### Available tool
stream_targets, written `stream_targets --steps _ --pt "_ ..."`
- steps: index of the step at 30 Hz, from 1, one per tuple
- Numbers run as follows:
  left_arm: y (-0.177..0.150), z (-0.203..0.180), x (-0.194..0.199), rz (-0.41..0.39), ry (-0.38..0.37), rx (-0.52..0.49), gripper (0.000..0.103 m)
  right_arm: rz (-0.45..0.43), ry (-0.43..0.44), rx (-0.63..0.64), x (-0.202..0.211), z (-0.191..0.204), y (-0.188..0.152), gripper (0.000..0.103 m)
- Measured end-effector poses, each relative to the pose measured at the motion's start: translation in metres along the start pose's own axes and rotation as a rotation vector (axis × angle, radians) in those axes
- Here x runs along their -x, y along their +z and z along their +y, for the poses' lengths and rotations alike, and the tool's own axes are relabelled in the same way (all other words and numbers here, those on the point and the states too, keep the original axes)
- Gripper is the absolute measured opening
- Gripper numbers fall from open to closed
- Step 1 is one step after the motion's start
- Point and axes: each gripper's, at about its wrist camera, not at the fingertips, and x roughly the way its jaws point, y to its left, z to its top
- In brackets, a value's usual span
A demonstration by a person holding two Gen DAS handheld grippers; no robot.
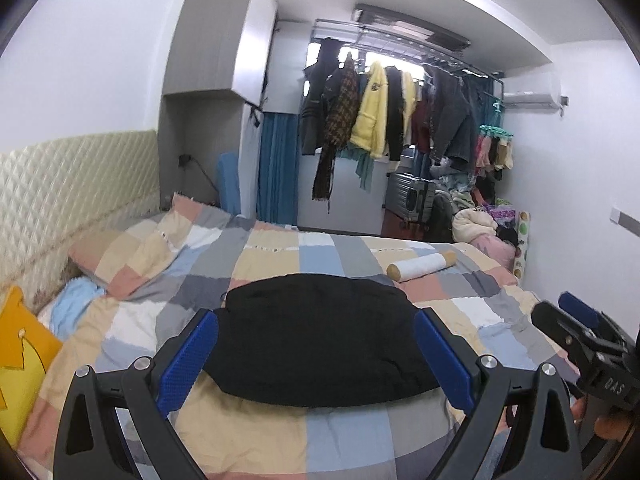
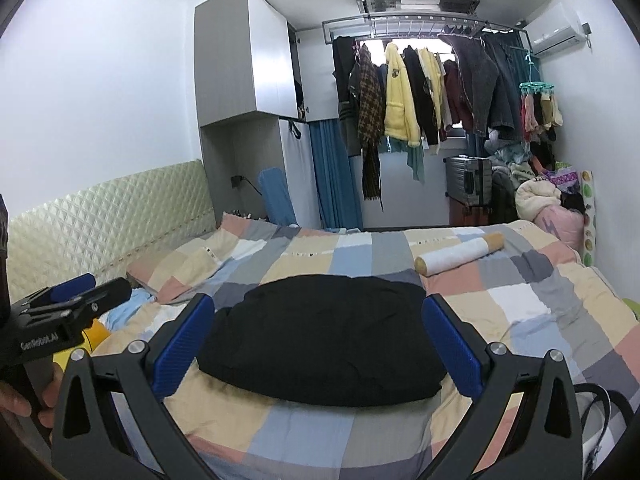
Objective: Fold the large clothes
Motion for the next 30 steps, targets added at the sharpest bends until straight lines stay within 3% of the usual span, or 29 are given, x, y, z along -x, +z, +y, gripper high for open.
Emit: stream_targets --steps 8,18,30 --pt "-0.008 0.022 -0.006 -0.014 -0.017 0.066 0.099 0.035 -0.025 -0.019 -0.012 -0.001 -0.013 0.103" --pt "-0.024 0.040 -0.031 0.057 0.006 0.068 0.099 0.077 -0.023 -0.041 -0.023 0.005 -0.034 0.103" --pt "-0.043 0.022 -0.060 0.139 -0.011 0.022 0.099 0.139 -0.076 -0.030 -0.033 0.003 -0.051 0.103"
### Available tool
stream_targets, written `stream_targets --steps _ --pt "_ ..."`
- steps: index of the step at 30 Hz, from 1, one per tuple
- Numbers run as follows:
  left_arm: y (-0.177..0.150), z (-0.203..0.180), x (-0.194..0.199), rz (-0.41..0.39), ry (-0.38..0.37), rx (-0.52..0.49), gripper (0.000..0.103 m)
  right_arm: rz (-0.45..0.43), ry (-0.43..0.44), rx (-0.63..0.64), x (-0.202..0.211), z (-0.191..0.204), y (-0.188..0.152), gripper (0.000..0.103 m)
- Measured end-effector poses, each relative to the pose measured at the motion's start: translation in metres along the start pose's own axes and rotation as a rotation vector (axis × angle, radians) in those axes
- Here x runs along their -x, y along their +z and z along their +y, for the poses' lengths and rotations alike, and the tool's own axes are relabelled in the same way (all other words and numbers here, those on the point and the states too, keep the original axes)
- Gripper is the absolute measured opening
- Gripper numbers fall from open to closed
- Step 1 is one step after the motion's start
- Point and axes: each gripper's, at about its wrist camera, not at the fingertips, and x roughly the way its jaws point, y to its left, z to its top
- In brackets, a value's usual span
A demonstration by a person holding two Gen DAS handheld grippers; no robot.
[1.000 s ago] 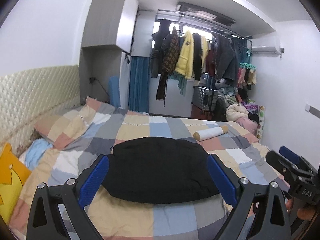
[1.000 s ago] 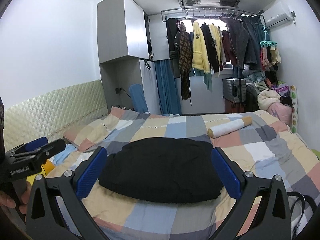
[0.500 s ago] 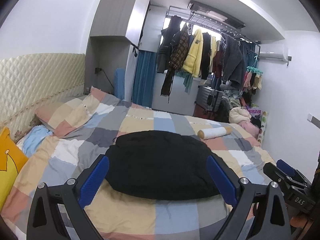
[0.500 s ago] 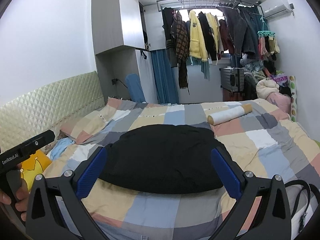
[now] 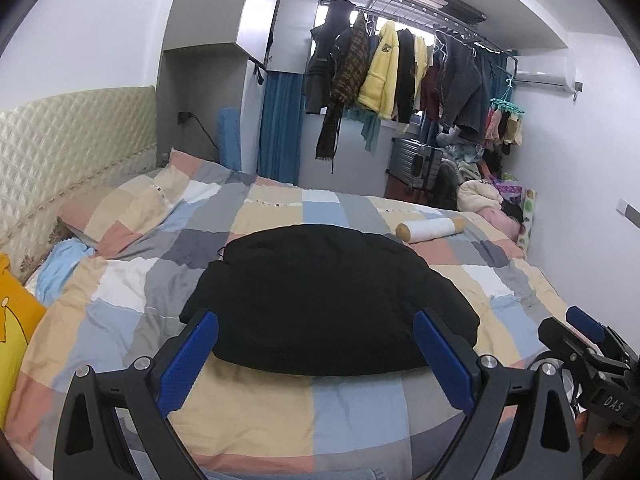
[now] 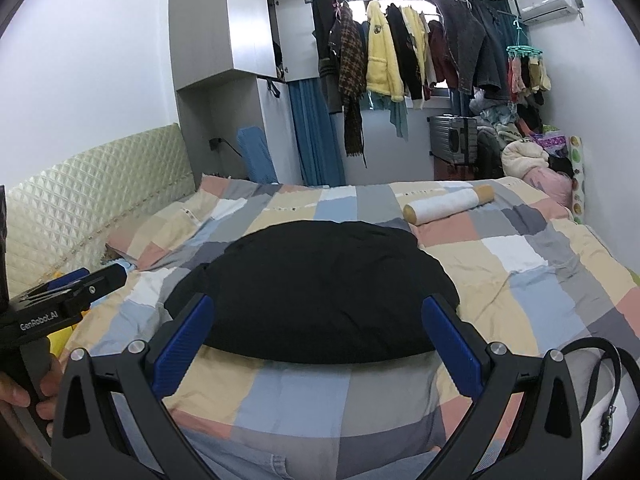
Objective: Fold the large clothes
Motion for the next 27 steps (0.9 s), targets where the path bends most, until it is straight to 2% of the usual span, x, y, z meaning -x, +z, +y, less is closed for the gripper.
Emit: stream_targets --steps 27 --pt "-0.0052 -0.0042 0.0019 -0.001 0.006 -0.020 0.099 0.024 -0.018 0.007 -0.0021 -0.0004 -0.0053 0.103"
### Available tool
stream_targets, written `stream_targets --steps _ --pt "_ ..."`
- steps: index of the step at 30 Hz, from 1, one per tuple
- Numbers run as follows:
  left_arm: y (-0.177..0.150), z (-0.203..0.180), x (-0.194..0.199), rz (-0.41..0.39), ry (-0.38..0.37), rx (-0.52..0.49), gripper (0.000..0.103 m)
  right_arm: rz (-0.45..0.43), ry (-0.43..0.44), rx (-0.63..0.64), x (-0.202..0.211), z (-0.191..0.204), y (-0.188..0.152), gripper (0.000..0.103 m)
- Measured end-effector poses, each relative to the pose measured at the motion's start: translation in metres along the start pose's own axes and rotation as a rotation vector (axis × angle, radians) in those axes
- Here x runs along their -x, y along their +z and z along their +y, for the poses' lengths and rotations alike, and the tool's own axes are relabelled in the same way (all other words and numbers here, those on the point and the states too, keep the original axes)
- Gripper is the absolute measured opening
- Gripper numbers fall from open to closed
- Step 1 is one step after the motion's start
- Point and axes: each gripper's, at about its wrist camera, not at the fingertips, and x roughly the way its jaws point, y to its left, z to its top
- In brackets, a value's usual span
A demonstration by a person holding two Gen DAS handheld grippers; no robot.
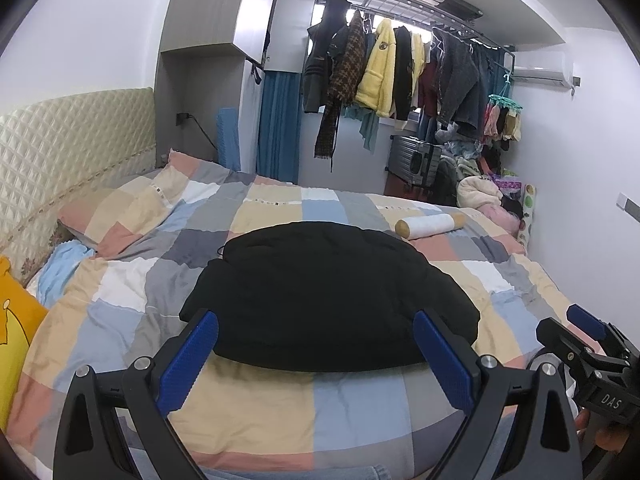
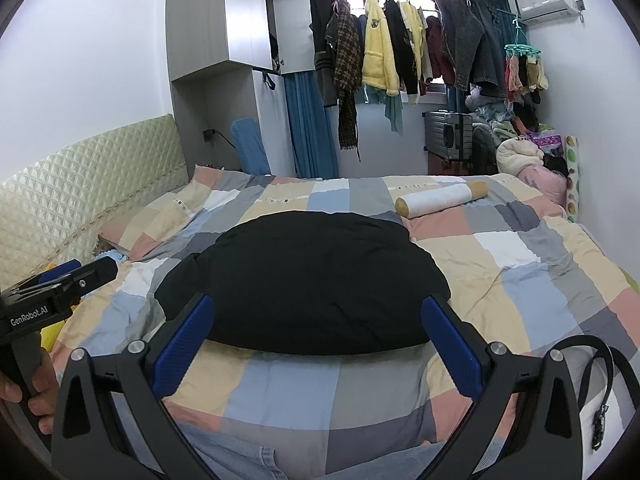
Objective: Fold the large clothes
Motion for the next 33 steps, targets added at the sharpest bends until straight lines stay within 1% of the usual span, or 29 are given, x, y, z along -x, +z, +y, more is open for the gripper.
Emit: stream_targets --steps 7,26,33 --pt "0.0009 0.0001 0.0016 0.003 -0.016 0.011 0.099 -0.001 -0.003 -0.001 0.0001 -0.0010 -0.0009 0.103" --pt "0.0026 0.0013 0.0027 0.004 -0.002 -0.003 0.099 0.010 -0.002 -0.004 -0.0018 0.0017 -0.0062 0.103" --pt "0.0027 0.0000 0.0014 0.009 -0.010 -0.010 0.099 0.011 -0.006 -0.006 -0.0009 0.0036 -0.0075 0.103"
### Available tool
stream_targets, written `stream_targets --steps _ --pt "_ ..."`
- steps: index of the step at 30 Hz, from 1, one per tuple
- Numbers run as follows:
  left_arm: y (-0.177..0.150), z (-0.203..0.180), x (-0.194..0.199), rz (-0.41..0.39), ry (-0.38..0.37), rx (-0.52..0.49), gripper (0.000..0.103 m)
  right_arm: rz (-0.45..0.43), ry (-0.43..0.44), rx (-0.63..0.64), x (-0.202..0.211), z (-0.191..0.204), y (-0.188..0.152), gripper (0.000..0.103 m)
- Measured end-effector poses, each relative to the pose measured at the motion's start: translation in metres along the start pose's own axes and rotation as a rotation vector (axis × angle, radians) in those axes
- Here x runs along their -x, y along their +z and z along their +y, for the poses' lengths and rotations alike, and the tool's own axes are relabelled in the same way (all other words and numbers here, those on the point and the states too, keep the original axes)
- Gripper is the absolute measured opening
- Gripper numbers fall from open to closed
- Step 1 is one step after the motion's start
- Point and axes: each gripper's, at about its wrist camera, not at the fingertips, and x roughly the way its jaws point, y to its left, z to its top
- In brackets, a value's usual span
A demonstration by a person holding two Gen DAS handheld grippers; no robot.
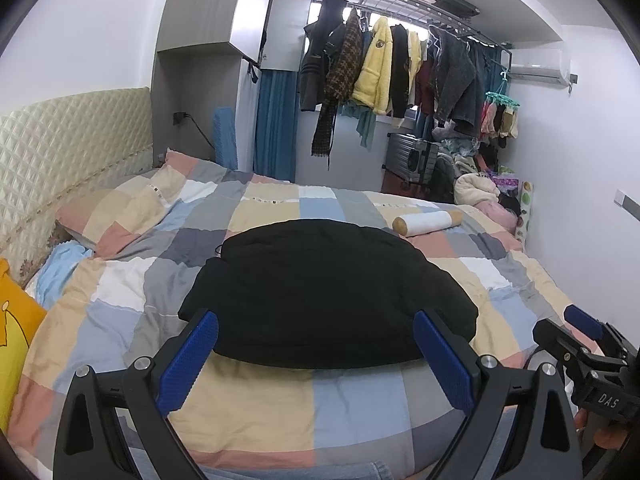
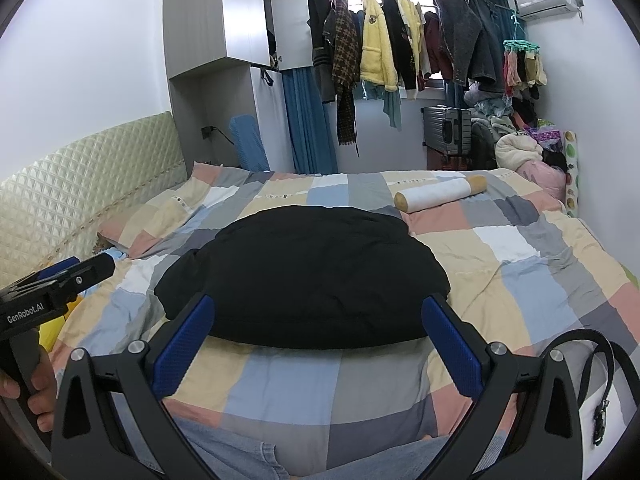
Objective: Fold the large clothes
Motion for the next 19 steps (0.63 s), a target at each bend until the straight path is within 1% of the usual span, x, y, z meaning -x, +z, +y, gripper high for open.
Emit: stream_targets --steps 8,14,19 --pt "-0.0010 -0.0017 0.0008 0.000 0.000 -0.006 0.099 0.005 -0.003 -0.003 -0.0003 -0.0022 -0.0008 0.103" --pt "-0.0017 0.0003 0.0005 0.004 -0.016 0.017 0.099 0.008 -0.004 -0.004 0.0001 -0.0049 -0.0016 0.103" --pt "-0.0016 0.0018 0.0010 0.002 -0.011 0.016 0.099 0.016 -0.009 -0.005 -0.0003 -0.0063 -0.0019 0.103"
